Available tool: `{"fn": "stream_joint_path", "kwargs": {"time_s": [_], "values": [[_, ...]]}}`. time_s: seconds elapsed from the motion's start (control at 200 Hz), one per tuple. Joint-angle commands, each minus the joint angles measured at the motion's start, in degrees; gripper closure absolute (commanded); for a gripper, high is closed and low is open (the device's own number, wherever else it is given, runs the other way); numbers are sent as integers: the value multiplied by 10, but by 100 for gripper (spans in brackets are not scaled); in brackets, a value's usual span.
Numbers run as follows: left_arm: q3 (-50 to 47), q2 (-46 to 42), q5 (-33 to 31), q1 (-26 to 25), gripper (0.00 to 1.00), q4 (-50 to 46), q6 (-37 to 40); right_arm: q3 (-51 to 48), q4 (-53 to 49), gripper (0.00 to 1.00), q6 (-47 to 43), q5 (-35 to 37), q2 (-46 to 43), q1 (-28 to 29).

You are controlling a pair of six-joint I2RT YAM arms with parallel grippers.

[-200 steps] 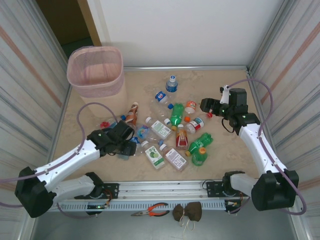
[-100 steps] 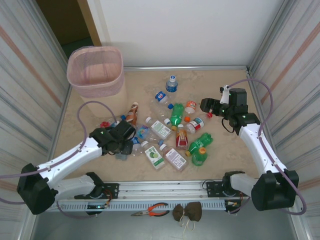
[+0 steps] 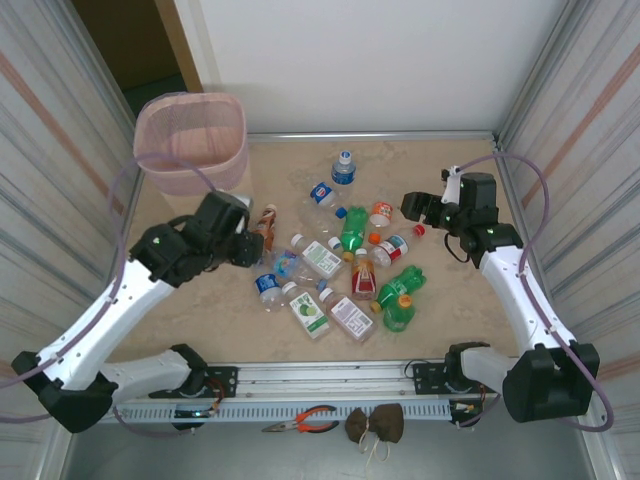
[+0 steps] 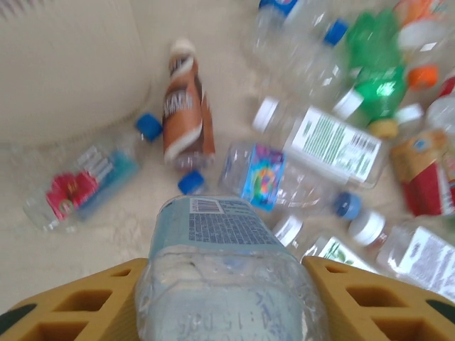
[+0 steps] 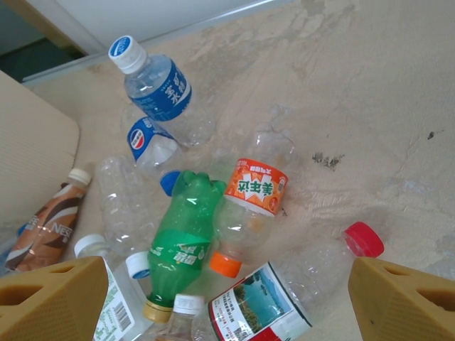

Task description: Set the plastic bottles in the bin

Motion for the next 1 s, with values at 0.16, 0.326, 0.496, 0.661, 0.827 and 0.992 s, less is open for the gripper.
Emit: {"fn": "stream_joint_path", "kwargs": {"time_s": [0.16, 0.326, 0.496, 0.661, 0.827, 0.992], "values": [[273, 92, 14, 40, 47, -38, 157, 40, -28, 13, -5, -2, -17, 4], [423, 155, 31, 87, 48, -51, 214, 48, -30, 13, -5, -1, -19, 4], [513, 204, 62, 172, 49, -41, 250, 48, -33, 13, -4, -1, -22, 4], [535, 247, 130, 267, 50, -17, 250, 50, -35, 13, -2, 1, -22, 4], [532, 293, 178, 331, 51, 3, 241, 56, -37, 13, -2, 3, -19, 4], [518, 340, 211, 360, 52, 25, 231, 56, -35, 13, 2, 6, -19, 4]]}}
